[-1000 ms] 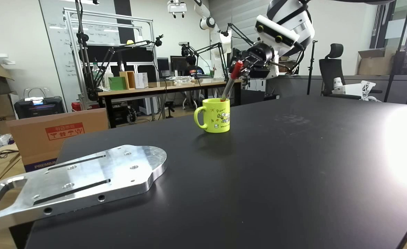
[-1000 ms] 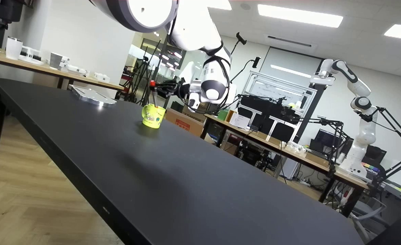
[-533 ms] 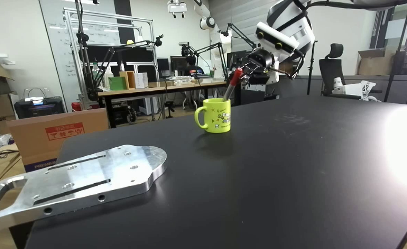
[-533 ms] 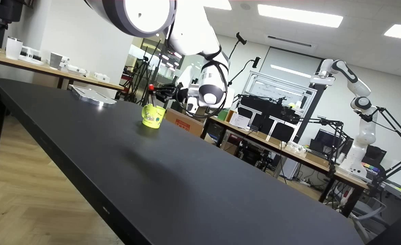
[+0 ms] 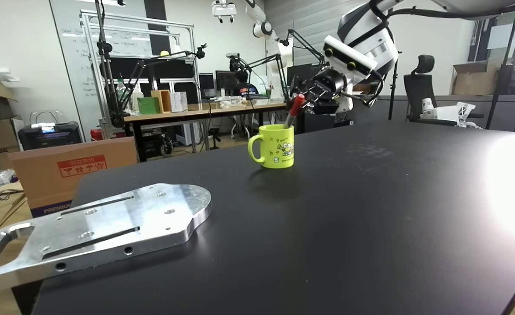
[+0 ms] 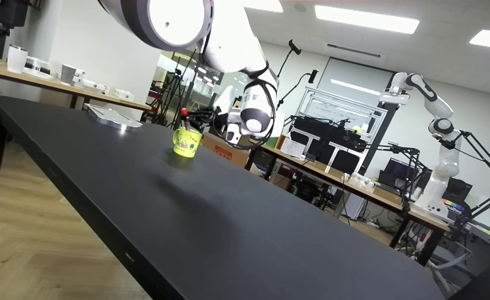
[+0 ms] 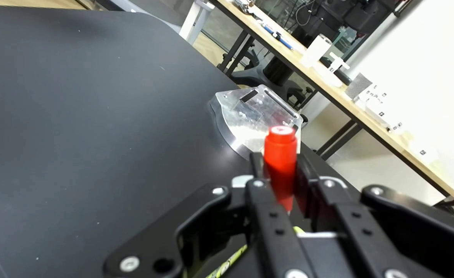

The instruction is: Put the marker in the mug

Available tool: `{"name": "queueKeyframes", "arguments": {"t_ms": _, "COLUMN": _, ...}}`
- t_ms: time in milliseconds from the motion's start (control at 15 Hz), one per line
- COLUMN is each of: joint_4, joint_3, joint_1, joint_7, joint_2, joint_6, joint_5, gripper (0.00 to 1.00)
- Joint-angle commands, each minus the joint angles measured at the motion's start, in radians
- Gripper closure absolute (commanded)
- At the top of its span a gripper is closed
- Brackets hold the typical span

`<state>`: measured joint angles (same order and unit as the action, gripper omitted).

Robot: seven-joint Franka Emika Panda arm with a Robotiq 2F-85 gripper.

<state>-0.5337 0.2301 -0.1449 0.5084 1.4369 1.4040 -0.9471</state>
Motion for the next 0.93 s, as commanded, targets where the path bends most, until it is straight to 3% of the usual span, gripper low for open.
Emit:
{"name": "queueKeyframes", "arguments": {"t_ms": 0, "joint_4": 0.059, "joint_3": 0.012, "joint_1": -0.001, "joint_7": 0.019, "joint_2": 0.035, "joint_6": 0.0, "joint_5": -0.006, "gripper": 0.95}}
{"name": "queueKeyframes", "arguments": {"t_ms": 467, "joint_4": 0.055, "joint_3": 0.012, "joint_1": -0.008, "joint_7": 0.03, "joint_2": 0.039, "joint_6": 0.008, "joint_5": -0.007, "gripper": 0.95}}
{"name": "queueKeyframes", "arguments": {"t_ms": 533, "joint_4": 0.055, "joint_3": 0.014, "joint_1": -0.009, "joint_7": 0.033, "joint_2": 0.039, "joint_6": 0.011, "joint_5": -0.011, "gripper": 0.54}}
{"name": "queueKeyframes", "arguments": {"t_ms": 600, "joint_4": 0.057, "joint_3": 0.015, "joint_1": -0.01, "joint_7": 0.031, "joint_2": 0.036, "joint_6": 0.007, "joint_5": -0.01, "gripper": 0.53}}
{"name": "queueKeyframes", "arguments": {"t_ms": 867, "joint_4": 0.068, "joint_3": 0.022, "joint_1": -0.013, "joint_7": 0.028, "joint_2": 0.024, "joint_6": 0.001, "joint_5": -0.015, "gripper": 0.27}}
